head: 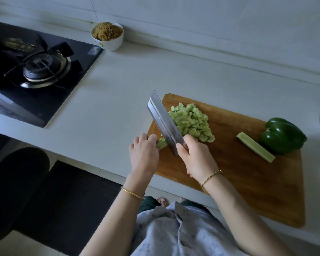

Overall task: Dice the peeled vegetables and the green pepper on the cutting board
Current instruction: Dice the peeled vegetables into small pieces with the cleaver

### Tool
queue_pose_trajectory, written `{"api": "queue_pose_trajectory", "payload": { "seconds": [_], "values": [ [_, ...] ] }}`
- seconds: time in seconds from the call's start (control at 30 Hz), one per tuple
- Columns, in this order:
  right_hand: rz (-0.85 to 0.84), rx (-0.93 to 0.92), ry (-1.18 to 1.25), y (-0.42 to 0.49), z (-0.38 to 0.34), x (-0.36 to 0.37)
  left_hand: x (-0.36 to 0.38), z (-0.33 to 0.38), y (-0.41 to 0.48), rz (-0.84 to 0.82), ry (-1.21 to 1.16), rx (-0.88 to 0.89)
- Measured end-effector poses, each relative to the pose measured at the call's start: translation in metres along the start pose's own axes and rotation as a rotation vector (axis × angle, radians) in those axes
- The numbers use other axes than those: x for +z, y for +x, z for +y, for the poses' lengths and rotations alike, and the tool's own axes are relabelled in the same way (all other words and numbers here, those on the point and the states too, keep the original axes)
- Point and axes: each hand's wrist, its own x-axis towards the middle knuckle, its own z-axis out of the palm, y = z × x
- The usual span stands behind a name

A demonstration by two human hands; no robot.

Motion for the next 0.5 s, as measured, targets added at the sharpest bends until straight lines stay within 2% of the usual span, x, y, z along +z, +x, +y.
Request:
{"api": "queue_pose_trajectory", "payload": {
  "seconds": [0.37, 0.5],
  "values": [
    [-0.059, 0.008, -0.162, 0.017, -0.008, 0.007, 0.005, 0.000, -0.001, 0.019, 0.005, 0.002],
    [-0.010, 0.089, -0.030, 0.018, -0.002, 0.010, 0.005, 0.000, -0.001, 0.042, 0.005, 0.007]
  ]
}}
